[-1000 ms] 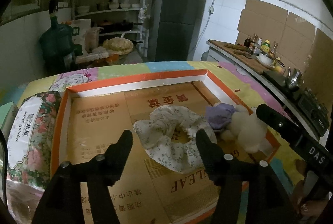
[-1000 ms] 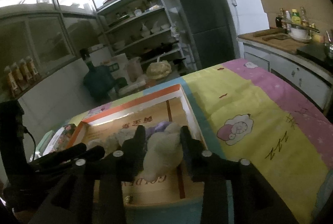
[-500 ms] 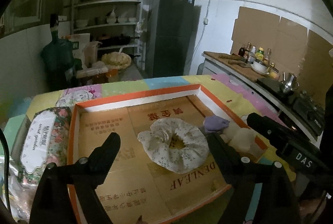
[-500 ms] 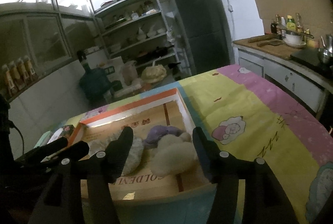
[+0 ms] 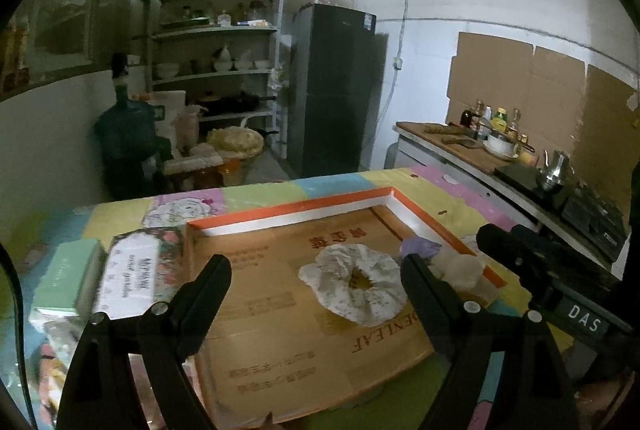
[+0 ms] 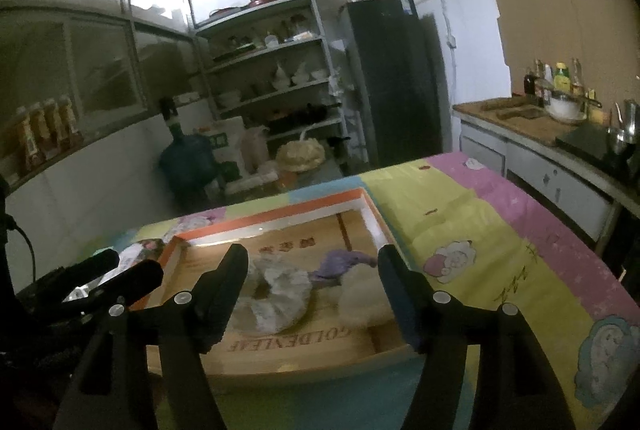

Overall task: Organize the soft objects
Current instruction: 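Move both tools back from the box toward the pile of items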

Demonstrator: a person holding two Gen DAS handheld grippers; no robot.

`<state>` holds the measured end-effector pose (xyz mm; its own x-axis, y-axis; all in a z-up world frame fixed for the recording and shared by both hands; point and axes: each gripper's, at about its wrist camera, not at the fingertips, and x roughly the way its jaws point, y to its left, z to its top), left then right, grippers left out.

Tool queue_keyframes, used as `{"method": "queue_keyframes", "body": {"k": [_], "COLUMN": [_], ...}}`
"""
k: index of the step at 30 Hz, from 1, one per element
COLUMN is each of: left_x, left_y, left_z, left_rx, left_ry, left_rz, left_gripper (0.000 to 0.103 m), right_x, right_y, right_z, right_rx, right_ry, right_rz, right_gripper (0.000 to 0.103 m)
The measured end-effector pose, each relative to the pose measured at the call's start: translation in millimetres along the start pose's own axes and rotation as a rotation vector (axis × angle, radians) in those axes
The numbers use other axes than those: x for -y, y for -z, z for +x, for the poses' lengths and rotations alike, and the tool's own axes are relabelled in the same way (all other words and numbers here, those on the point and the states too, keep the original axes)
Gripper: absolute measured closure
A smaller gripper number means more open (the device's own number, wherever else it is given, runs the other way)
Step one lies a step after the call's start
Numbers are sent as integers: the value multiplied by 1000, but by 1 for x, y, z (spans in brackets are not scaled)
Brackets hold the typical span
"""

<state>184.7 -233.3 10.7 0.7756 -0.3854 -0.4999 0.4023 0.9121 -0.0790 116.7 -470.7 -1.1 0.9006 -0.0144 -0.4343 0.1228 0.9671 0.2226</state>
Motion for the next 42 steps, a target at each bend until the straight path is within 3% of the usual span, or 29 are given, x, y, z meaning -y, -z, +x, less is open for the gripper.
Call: {"method": "queue_keyframes", "body": {"k": [26, 31, 42], "left_x": [-88, -108, -162], "left_y": [12, 19, 36], "left_z": [-70, -83, -114], "left_rx": [74, 81, 92], "left_ry": [-174, -212, -300], "left_rz": [-70, -93, -160], "left_gripper": [17, 17, 17], "right_x": [-125, -146, -177], "right_y": [6, 9, 20], "right_z": [-18, -19, -22], "right_rx": [26, 21, 11], "right_ry": [-133, -161, -192], "right_rz": [-155, -179, -242], "right_gripper": [34, 29, 29]}}
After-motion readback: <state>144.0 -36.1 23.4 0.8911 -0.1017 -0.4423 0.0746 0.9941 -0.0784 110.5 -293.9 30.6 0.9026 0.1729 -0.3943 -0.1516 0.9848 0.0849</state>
